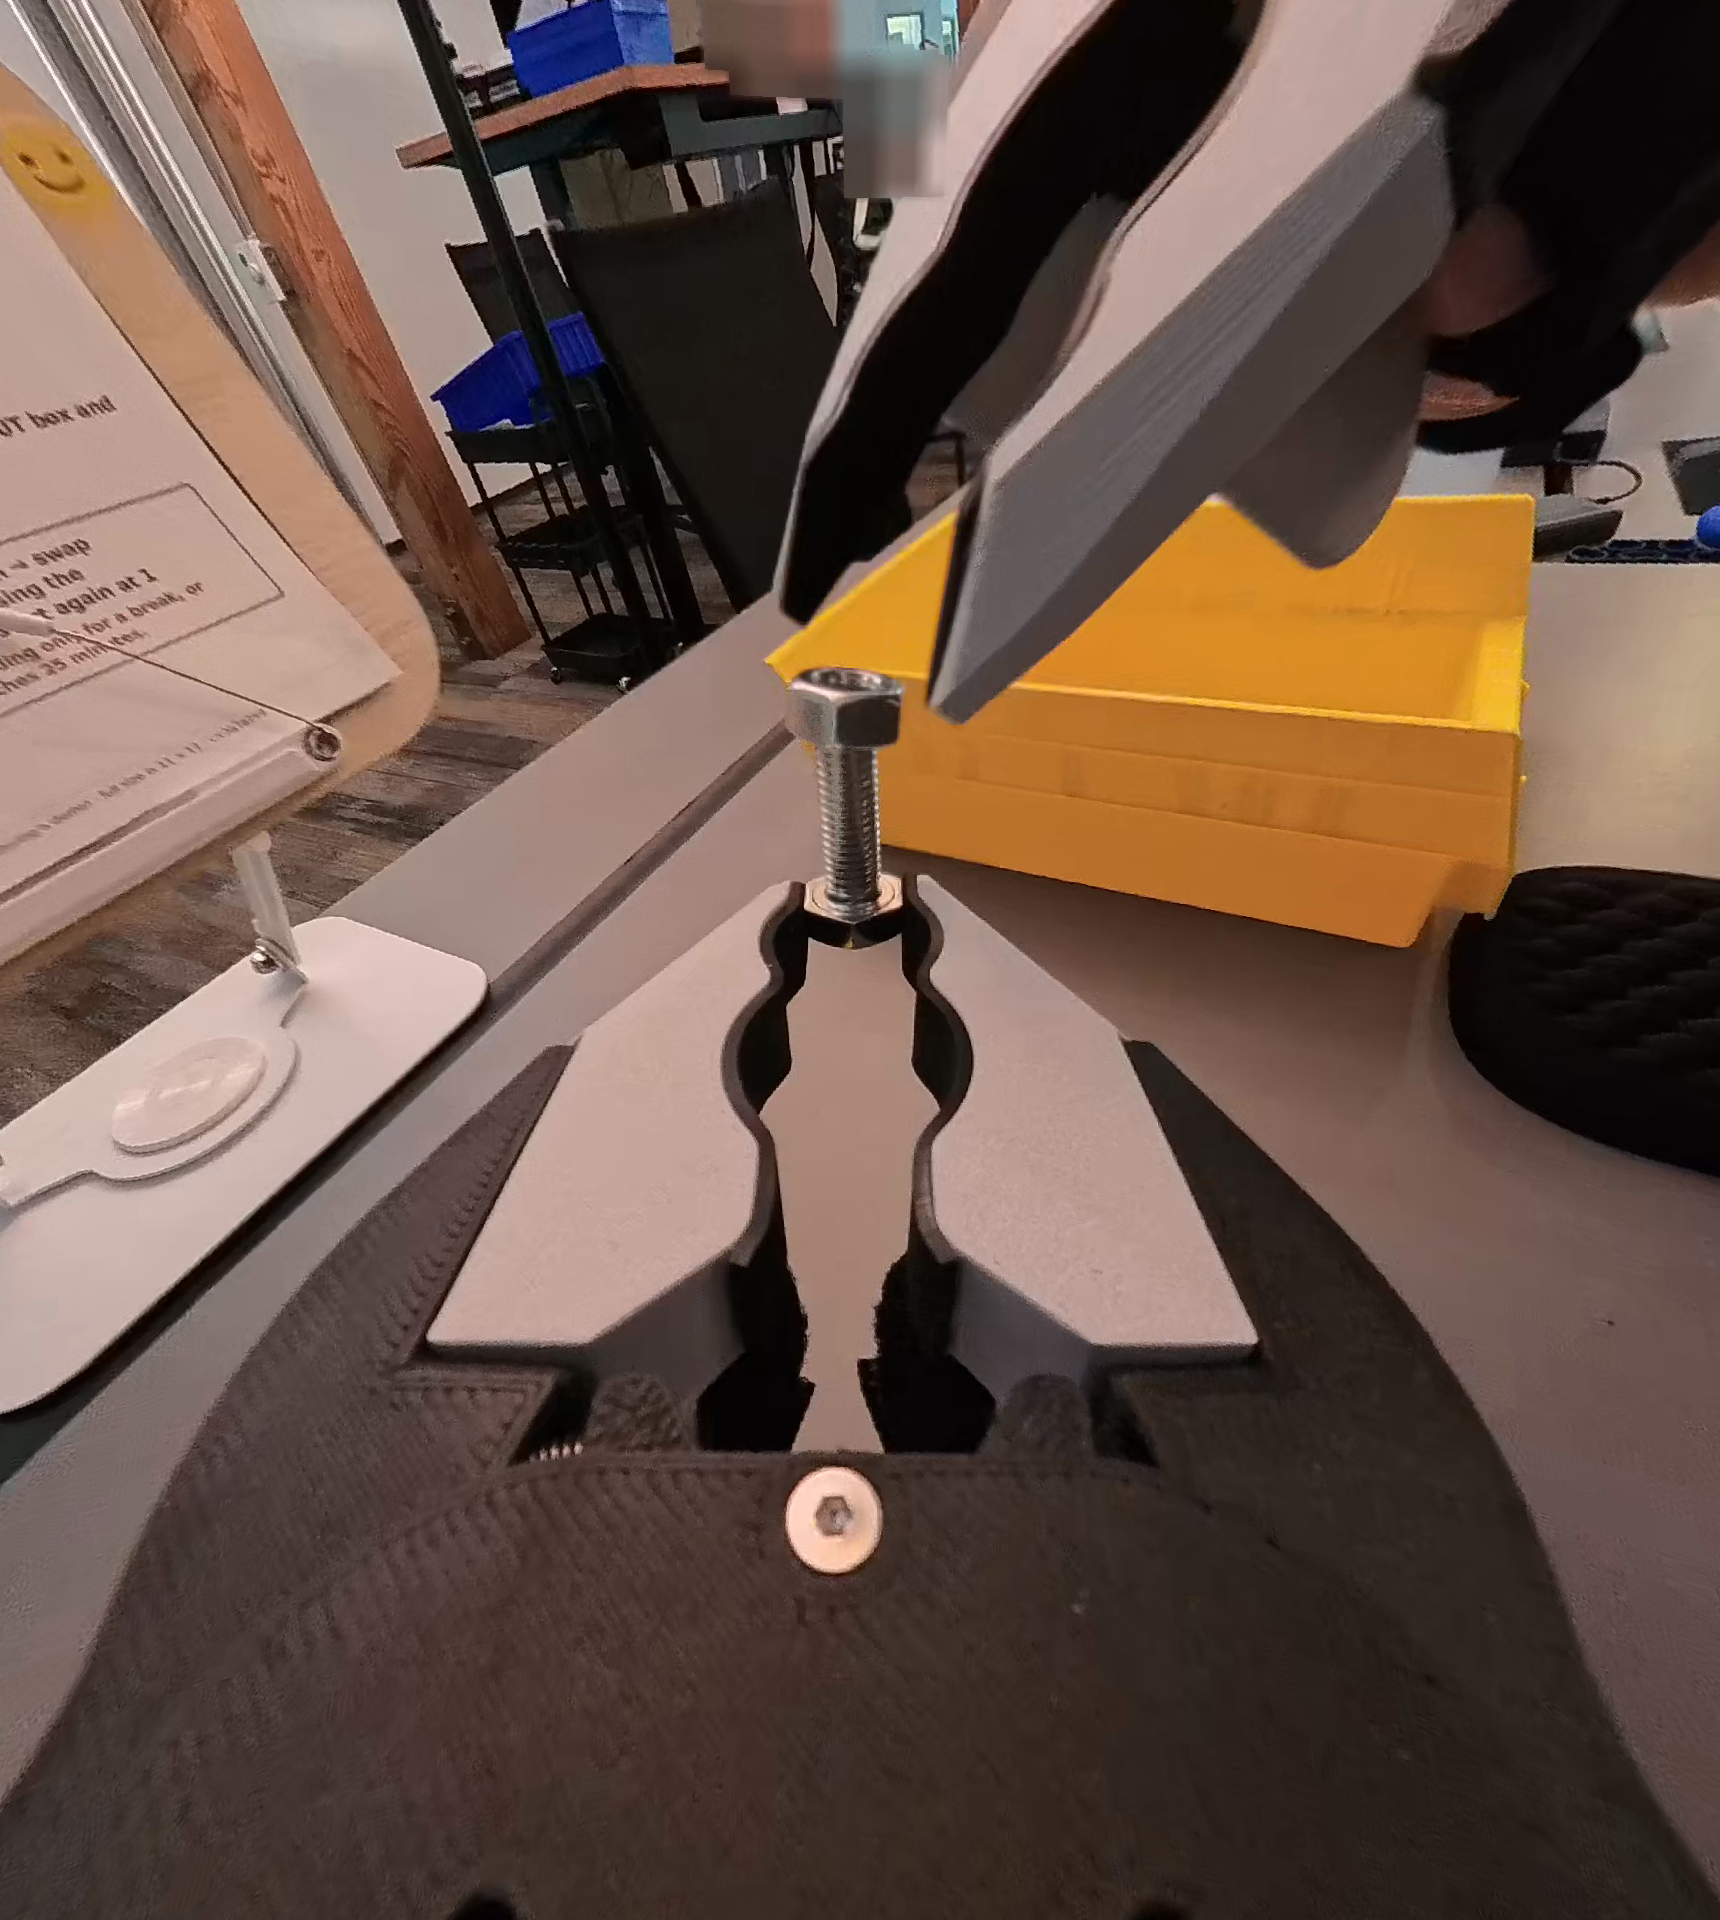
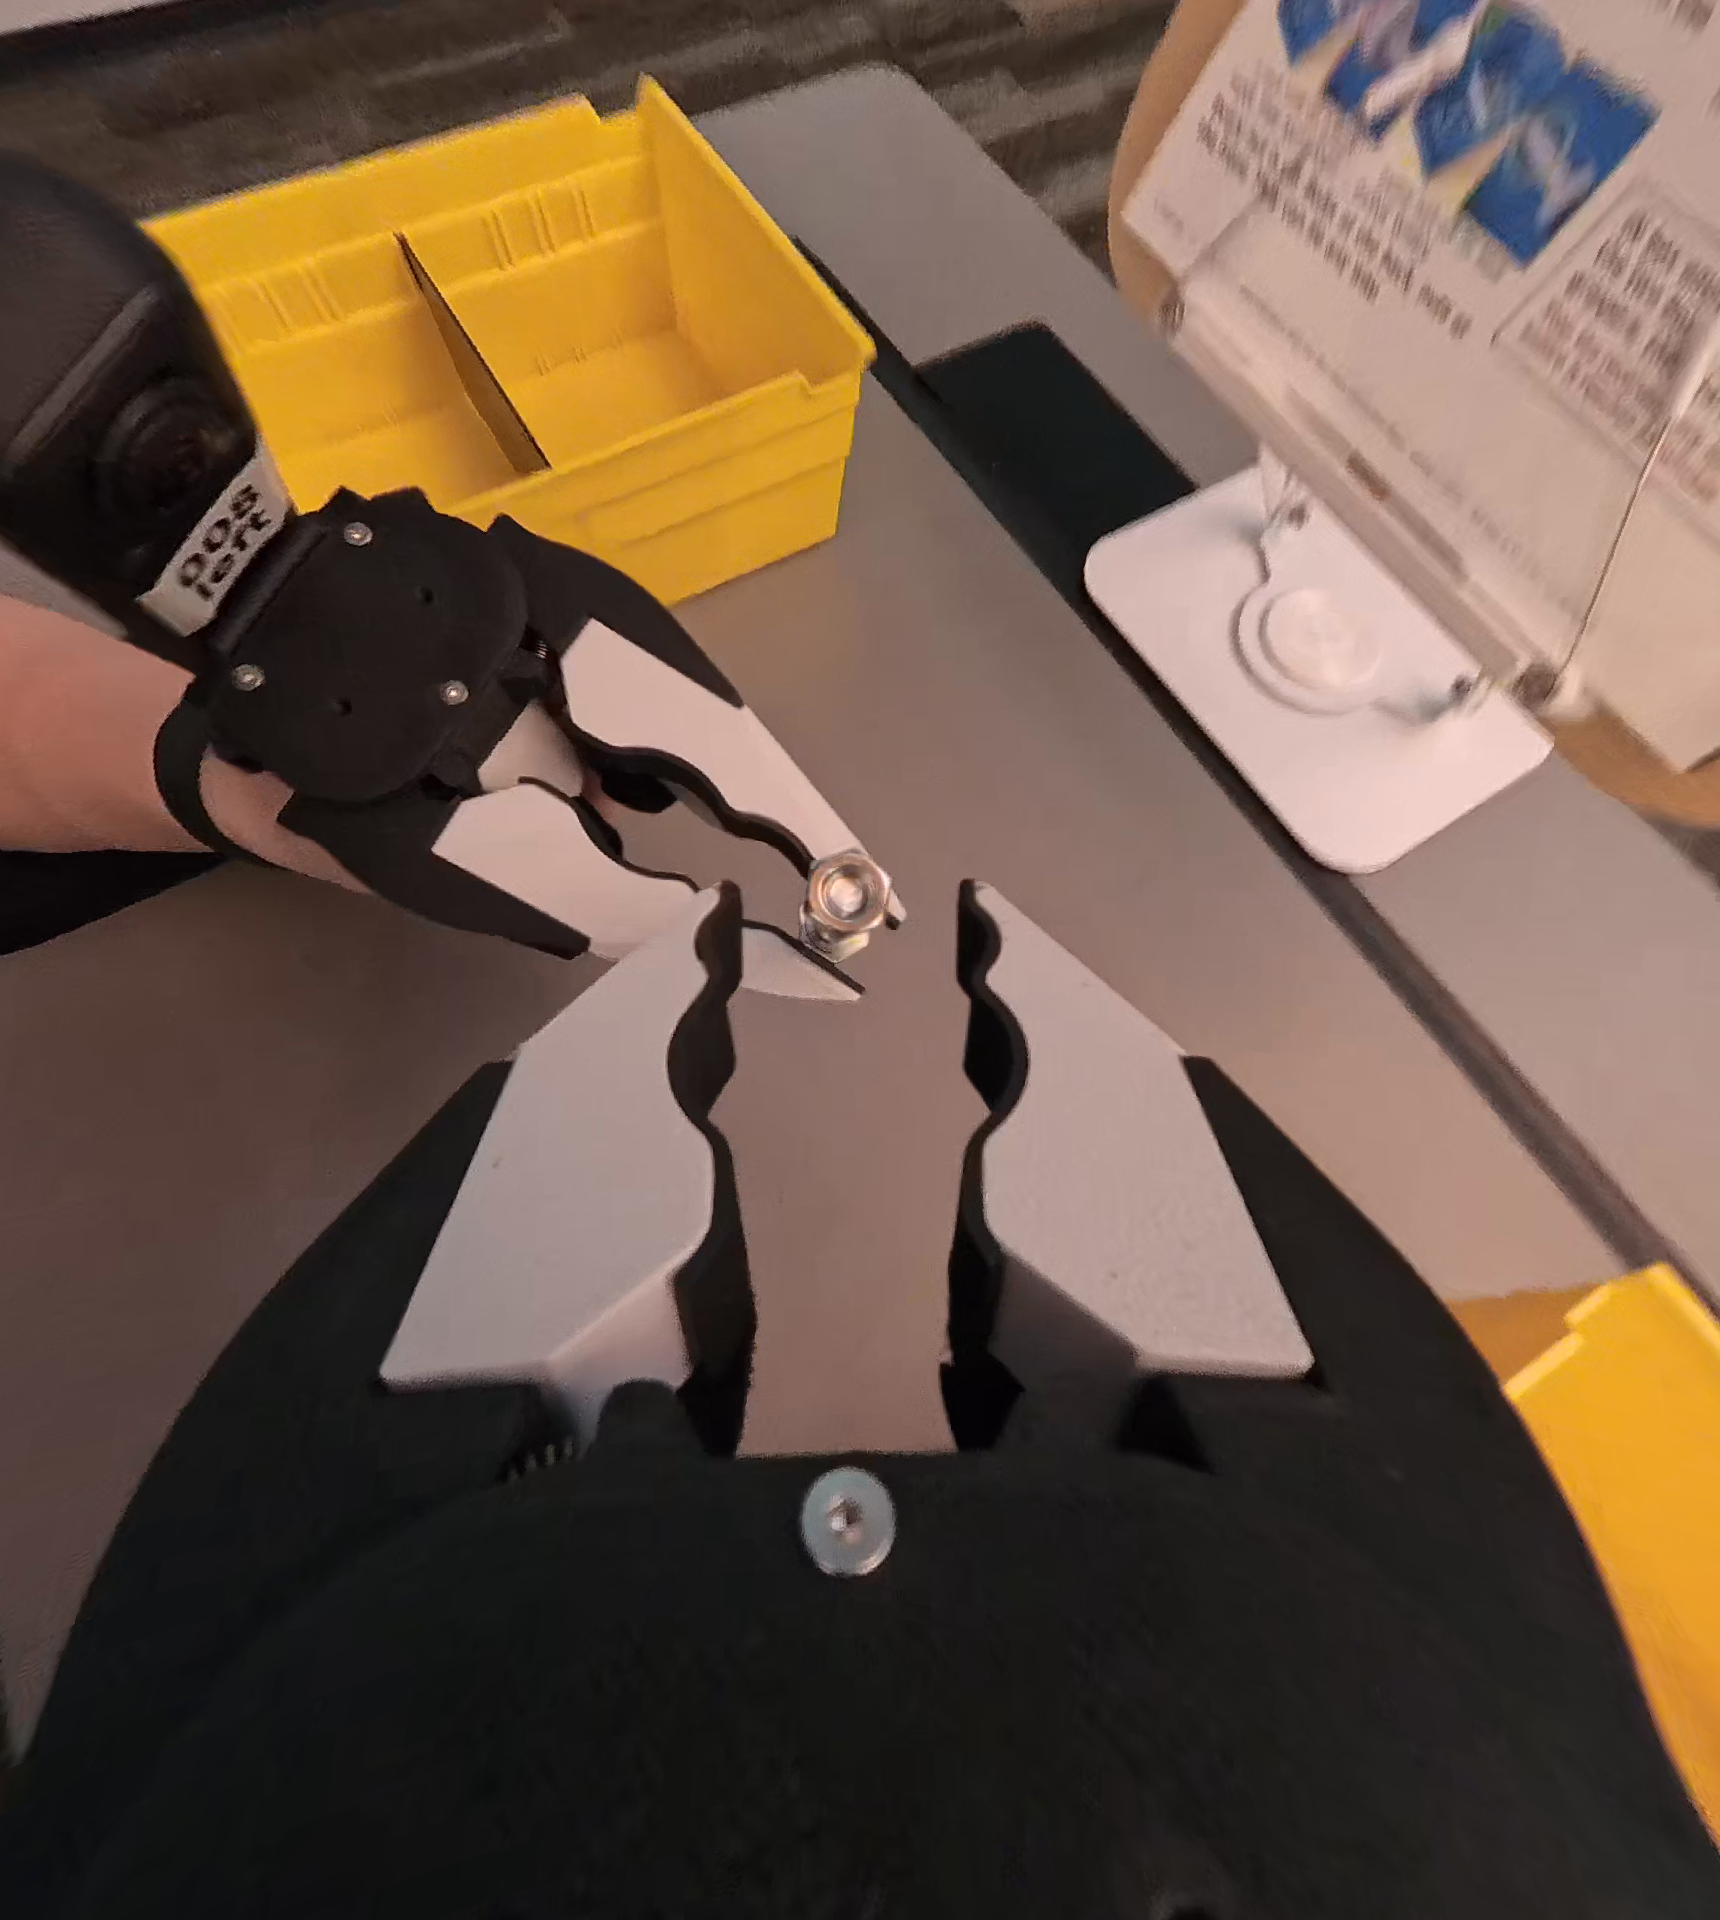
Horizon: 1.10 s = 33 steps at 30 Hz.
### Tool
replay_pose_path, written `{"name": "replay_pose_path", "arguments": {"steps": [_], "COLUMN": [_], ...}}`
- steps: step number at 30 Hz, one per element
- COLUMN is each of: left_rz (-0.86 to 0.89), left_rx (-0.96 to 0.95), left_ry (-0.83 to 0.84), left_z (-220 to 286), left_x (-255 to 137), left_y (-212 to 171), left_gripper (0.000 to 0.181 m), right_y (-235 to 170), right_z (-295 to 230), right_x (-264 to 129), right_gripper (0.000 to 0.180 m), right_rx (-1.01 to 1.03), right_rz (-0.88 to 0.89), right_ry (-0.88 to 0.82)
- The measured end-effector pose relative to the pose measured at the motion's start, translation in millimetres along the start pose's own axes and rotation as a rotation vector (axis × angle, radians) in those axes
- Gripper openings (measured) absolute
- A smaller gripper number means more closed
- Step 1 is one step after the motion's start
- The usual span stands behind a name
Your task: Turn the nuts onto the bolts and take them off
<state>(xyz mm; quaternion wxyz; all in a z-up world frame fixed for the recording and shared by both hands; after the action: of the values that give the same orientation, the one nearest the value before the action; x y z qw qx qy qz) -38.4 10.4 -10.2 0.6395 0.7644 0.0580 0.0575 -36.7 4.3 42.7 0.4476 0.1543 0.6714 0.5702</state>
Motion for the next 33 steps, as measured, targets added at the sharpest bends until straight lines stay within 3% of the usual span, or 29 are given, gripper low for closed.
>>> {"name": "replay_pose_path", "arguments": {"steps": [5,12,18,33], "left_rz": [0.028,0.091,0.161,0.192], "left_rx": [-0.017,-0.080,-0.154,-0.156], "left_ry": [0.009,-0.060,-0.100,-0.060], "left_z": [-12,-9,-3,-15], "left_x": [-11,-35,-48,-56], "left_y": [25,80,105,115], "left_gripper": [0.016,0.016,0.016,0.016], "right_y": [49,97,96,98], "right_z": [-13,-39,-56,-72], "right_x": [-17,-33,-24,-29], "right_gripper": [0.054,0.072,0.072,0.058], "right_rx": [-0.155,-0.144,-0.183,-0.214], "right_rz": [0.347,0.783,0.791,0.786], "right_ry": [0.129,0.293,0.332,0.371]}}
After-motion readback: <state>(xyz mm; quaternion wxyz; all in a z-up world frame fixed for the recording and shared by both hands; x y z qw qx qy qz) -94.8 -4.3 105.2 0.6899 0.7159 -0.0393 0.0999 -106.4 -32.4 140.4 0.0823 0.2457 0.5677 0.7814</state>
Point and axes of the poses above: each gripper's, where its closed fingertips meet, x out along the fingers, y out of its top, z = x × y across the jaws, the point moved 1 cm from there along -x, back along the fingers, and after that the axes turned 11 degrees about z, right-handed, at the moved point
